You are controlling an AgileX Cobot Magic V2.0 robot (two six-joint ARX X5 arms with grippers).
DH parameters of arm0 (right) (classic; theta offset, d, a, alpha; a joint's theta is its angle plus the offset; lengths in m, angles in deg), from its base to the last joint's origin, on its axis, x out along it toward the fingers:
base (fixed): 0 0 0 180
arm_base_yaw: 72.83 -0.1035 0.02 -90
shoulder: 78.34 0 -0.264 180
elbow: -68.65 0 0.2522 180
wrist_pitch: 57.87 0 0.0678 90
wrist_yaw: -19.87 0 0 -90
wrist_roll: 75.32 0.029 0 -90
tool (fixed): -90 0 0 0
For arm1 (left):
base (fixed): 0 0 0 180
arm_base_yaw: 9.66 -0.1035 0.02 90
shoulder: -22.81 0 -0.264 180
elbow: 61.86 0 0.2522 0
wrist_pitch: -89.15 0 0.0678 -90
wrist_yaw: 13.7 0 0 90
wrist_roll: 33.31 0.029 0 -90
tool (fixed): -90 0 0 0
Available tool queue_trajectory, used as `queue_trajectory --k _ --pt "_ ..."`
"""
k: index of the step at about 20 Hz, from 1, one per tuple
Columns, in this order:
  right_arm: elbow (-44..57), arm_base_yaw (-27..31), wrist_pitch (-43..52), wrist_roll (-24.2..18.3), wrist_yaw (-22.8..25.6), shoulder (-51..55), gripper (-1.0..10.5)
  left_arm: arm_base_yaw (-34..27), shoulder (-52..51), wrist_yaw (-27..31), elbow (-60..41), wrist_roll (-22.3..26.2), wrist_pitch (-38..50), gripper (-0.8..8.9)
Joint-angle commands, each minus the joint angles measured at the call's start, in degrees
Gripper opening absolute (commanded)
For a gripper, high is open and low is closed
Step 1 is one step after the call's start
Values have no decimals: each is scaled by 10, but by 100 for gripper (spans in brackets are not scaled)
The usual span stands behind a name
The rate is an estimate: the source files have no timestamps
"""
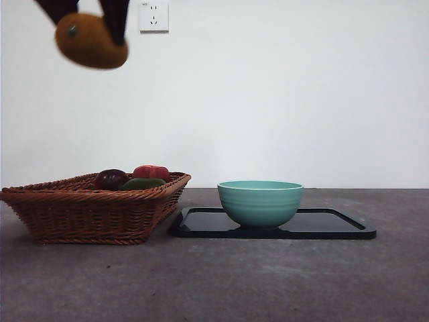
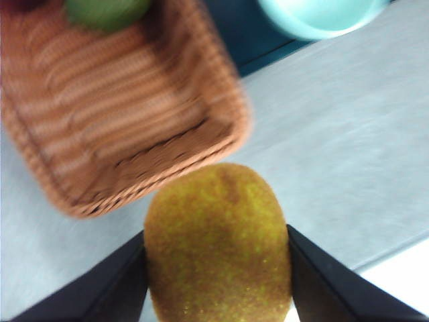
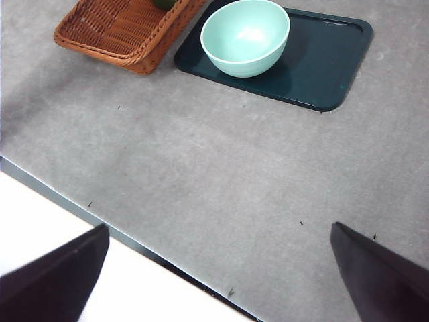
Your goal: Pick up the wifruite, put it on the bowl, pick up the plate, put it on desk
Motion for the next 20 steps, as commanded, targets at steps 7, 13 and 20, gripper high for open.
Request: queue_trajectory --k 7,13,20 --pt "-5 -3 11 8 1 -1 560 -57 30 -1 -52 -30 132 214" --pt "-5 -3 21 8 0 -1 560 -81 104 -1 -64 -30 180 214" --pt "-5 -3 21 8 0 -1 560 -82 199 -1 -64 -45 223 214"
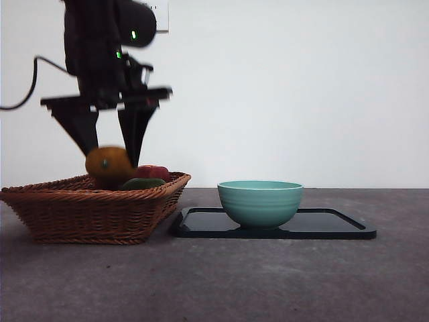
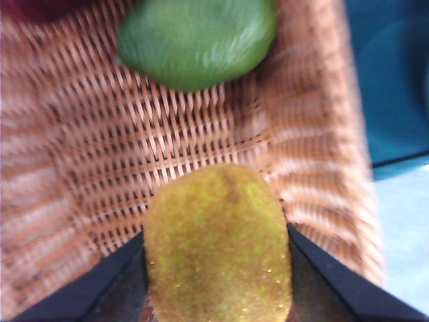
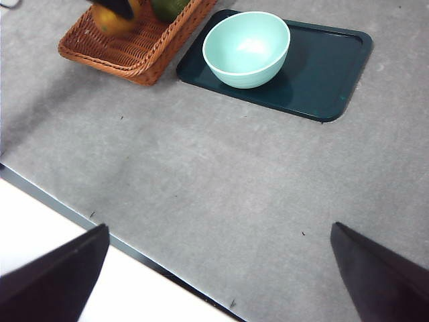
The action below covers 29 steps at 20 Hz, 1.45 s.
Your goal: Pick up the wifruite, put it on the bowl, pick up the plate, put it on desk
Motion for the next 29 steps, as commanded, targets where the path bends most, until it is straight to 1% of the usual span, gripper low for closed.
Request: queue_trajectory --k 1,6,13,14,17,18,20,24,29 --pt "-5 -3 6 6 0 -1 560 2 41 -1 8 -14 12 214" --pt "-5 -3 6 6 0 -1 560 0 93 -1 8 -23 14 214" --pt "-5 -3 6 6 0 -1 560 -2 97 -1 8 -22 10 221" --pt "-5 -3 6 6 0 -1 560 -3 97 -1 8 -22 9 263" --pt "-5 -3 6 6 0 -1 560 -5 92 -1 16 -21 -3 447" --pt "-5 -3 6 6 0 -1 560 -5 85 -1 18 -20 -5 480" --pt "-5 -3 6 6 0 -1 560 -6 63 -1 19 -16 -4 506" --pt "-5 -3 6 6 0 -1 560 -5 -11 -1 19 4 -5 506" --pt "-5 -3 6 6 0 -1 560 -2 -143 -2 19 36 -25 506"
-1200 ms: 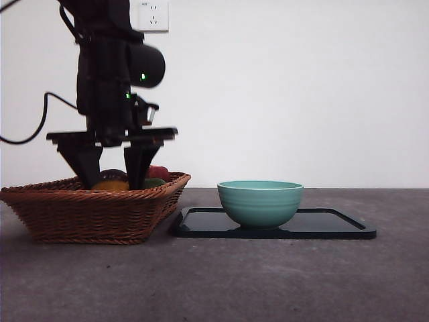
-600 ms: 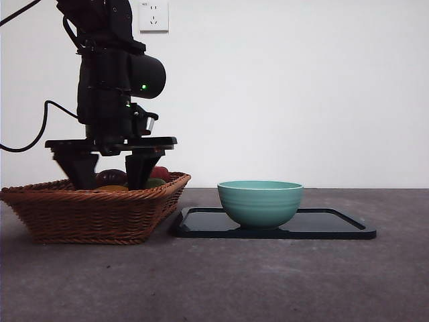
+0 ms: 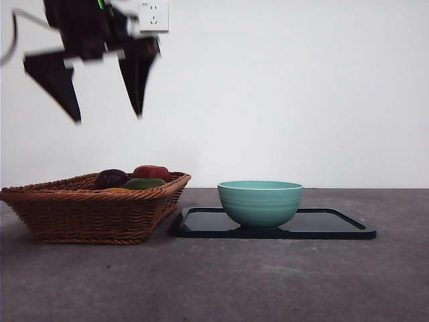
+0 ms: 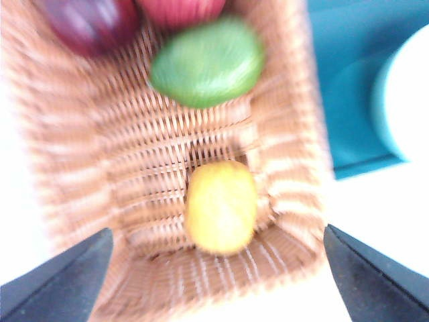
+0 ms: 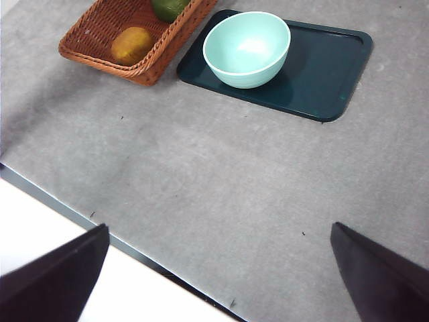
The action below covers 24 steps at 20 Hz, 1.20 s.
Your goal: Pick up the wifruite, put it on the bowl, pick up the plate, put it on desk
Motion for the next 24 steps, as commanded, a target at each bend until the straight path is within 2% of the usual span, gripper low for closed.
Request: queue_trajectory --k 1,4,10,16,19,24 --pt "-5 -3 6 6 0 -1 560 7 -58 -2 15 29 -14 506" --pt "-5 -3 8 5 1 -1 560 14 -142 -31 15 57 -37 505" --pt "-5 -3 13 6 1 -1 560 24 -273 -153 15 126 -108 504" --pt "-5 -3 49 6 0 -1 560 33 -357 -269 -23 160 -141 504" --pt "-5 -3 51 7 0 -1 560 40 -420 -282 -95 160 -131 504" --pt "-5 -3 50 40 0 -2 560 46 -541 -282 -211 150 -102 506"
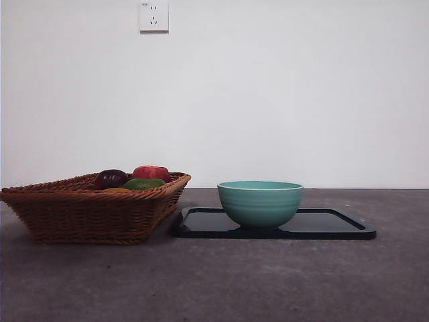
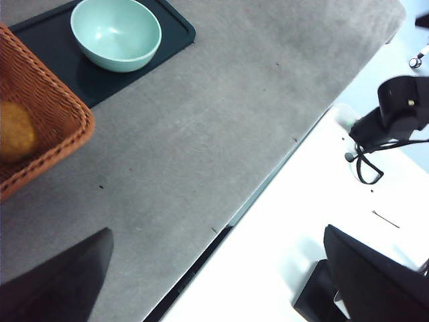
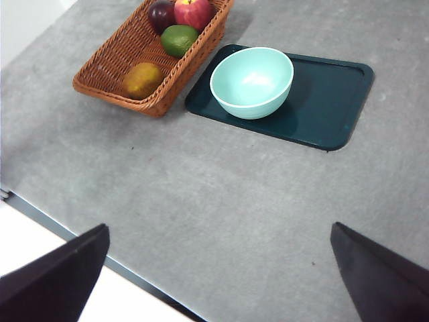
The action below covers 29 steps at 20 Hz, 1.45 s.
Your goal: Pick up the wifruite, put it on the bowl, pick up the plate, put it on desk
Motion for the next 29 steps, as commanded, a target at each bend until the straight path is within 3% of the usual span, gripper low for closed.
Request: queue_trajectory --k 1,6,12,19,24,29 --pt "-5 -3 5 26 0 -2 559 8 -50 -2 -28 -1 19 506" --pt "-5 -3 3 54 0 -16 558 22 -127 -2 -59 -1 43 505" --pt "-6 -3 17 66 4 -102 537 22 -145 -2 -59 3 45 504" --pt "-14 -3 81 73 12 -297 533 22 -145 -2 -59 3 46 504" --pt "-61 1 113 71 -7 -447 533 22 -146 -2 -59 3 46 504" --pt "-151 40 111 66 -44 -584 533 22 -146 -2 -59 3 46 504"
